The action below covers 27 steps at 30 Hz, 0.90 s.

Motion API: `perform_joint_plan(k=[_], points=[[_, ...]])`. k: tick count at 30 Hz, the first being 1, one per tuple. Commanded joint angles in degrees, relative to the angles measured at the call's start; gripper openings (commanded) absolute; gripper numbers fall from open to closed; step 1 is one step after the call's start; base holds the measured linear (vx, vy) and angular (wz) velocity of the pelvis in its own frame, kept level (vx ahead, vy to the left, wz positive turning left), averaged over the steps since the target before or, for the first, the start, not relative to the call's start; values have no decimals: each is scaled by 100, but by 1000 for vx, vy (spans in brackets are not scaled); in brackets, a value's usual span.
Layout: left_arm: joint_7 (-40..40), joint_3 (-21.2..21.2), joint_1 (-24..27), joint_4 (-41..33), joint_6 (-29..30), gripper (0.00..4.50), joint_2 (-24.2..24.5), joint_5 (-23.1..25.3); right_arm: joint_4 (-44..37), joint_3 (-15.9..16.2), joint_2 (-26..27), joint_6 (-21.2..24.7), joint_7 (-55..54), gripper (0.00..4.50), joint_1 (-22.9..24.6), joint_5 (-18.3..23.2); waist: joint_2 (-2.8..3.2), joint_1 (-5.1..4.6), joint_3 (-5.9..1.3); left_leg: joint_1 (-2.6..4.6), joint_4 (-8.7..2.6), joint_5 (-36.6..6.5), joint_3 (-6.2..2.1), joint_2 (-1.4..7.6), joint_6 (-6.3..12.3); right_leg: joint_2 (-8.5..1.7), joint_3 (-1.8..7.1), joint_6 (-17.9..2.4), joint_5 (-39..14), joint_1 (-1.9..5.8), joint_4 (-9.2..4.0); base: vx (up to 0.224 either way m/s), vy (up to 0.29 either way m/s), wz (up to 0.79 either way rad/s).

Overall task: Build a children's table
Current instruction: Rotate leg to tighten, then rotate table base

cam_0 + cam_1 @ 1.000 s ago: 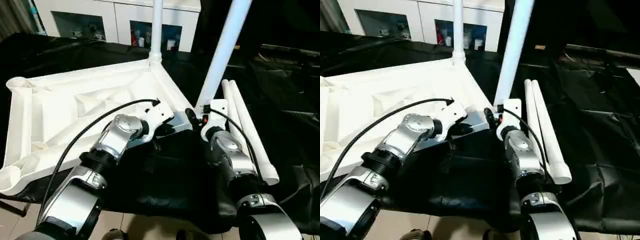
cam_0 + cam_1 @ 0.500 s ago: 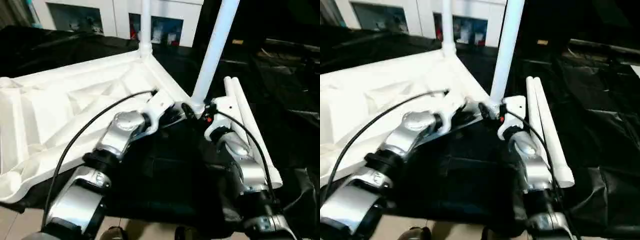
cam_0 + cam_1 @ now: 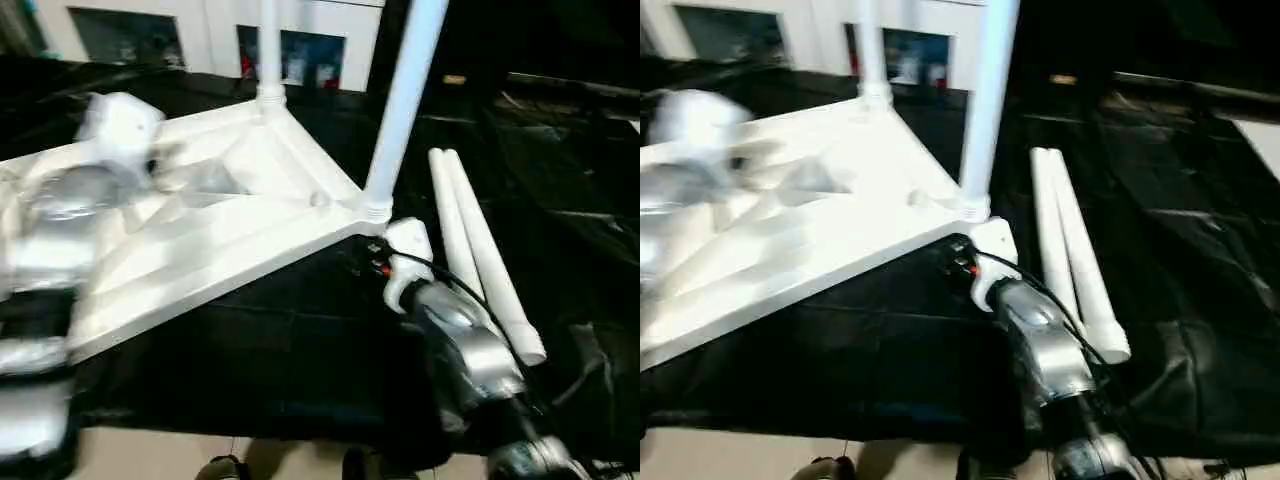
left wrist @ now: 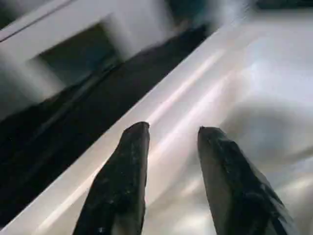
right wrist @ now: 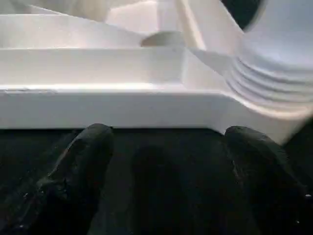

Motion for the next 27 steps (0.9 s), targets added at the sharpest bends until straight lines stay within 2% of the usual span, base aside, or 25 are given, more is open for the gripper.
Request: perform_joint_plan(k=[1, 5, 6, 7, 8, 9, 12, 17, 18, 19, 22, 23, 24, 25, 27], points=[[153, 174, 77, 46, 108, 182, 165, 116, 136, 3, -19, -5, -30, 392, -27, -51, 147, 37, -424, 212, -363, -588, -11, 69, 99, -160, 129, -1315, -51, 328, -199, 0, 0, 0], [573, 514, 573, 389, 304, 182, 980, 266, 595, 0, 102, -68, -83, 392, -304, -105, 92, 34, -385, 220, -397, -824, -10, 64, -49, -149, 133, -1237, -249, 309, -210, 0, 0, 0], [591, 545, 705, 474, 334, 182, 1134, 297, 739, -11, 145, -97, -93, 392, -392, -100, 116, 32, -375, 231, -417, -953, -19, 69, -106, -152, 134, -1223, -408, 291, -220, 0, 0, 0], [592, 546, 713, 479, 336, 182, 1142, 299, 747, -12, 147, -99, -94, 392, -397, -100, 104, 33, -374, 238, -411, -1021, -23, 73, -149, -164, 139, -1216, -471, 279, -219, 0, 0, 0], [611, 622, 959, 605, 383, 182, 1355, 425, 1039, -3, 208, -188, -120, 392, -569, -128, 96, 36, -369, 246, -410, -1132, -21, 79, -161, -179, 146, -1208, -575, 252, -221, 0, 0, 0], [626, 635, 1026, 682, 345, 182, 1420, 465, 1153, 3, 229, -229, -133, 392, -634, -143, 81, 29, -357, 228, -431, -1178, -23, 71, -165, -165, 147, -1181, -667, 264, -238, 0, 0, 0], [439, 602, 1205, 869, 325, 182, 1542, 425, 1472, 4, 296, -326, -167, 392, -814, -177, 97, 63, -356, 273, -435, -1313, -28, 82, -233, -183, 157, -1145, -809, 223, -251, 0, 0, 0], [-301, 351, 1460, 981, 452, 182, 1550, 235, 1828, 12, 373, -452, -157, 392, -1026, -227, 78, 130, -348, 260, -441, -1217, -27, 73, -328, -178, 158, -1168, -566, 232, -207, 0, 0, 0], [-605, 203, 1543, 933, 590, 182, 1592, 185, 1967, 8, 392, -519, -152, 392, -1108, -244, 79, 139, -354, 270, -441, -1282, -27, 71, -361, -179, 158, -1181, -596, 230, -206, 0, 0, 0], [-814, 128, 1606, 882, 639, 182, 1622, 141, 2055, -3, 402, -558, -147, 392, -1162, -246, 62, 131, -324, 258, -455, -1396, -31, 73, -355, -185, 164, -1169, -740, 223, -227, 0, 0, 0], [-1165, 67, 1755, 724, 693, 182, 1658, 34, 2303, -32, 413, -693, -129, 392, -1293, -248, 58, 135, -328, 270, -464, -1653, -44, 86, -395, -212, 185, -1122, -1074, 214, -251, 0, 0, 0], [-1234, 61, 1786, 687, 681, 182, 1663, 9, 2345, -37, 414, -722, -123, 392, -1314, -248, 57, 133, -324, 253, -471, -1672, -56, 93, -402, -229, 186, -1127, -1110, 224, -252, 0, 0, 0], [-1412, 58, 1880, 538, 762, 182, 1680, -78, 2434, -51, 415, -787, -88, 392, -1359, -236, 65, 151, -323, 284, -464, -1695, -47, 97, -405, -220, 187, -1126, -1126, 205, -265, 0, 0, 0], [-1412, 58, 1880, 538, 762, 182, 1680, -78, 2434, -51, 415, -787, -88, 392, -1359, -236, 61, 143, -316, 273, -466, -1687, -46, 90, -398, -204, 185, -1127, -1105, 205, -254, 0, 0, 0], [-1890, 1, 2092, 240, 749, 182, 1782, -233, 2657, -63, 408, -938, -30, 392, -1455, -236, 28, 142, -331, 251, -470, -1600, -51, 89, -362, -202, 178, -1129, -1024, 236, -241, 0, 0, 0]])
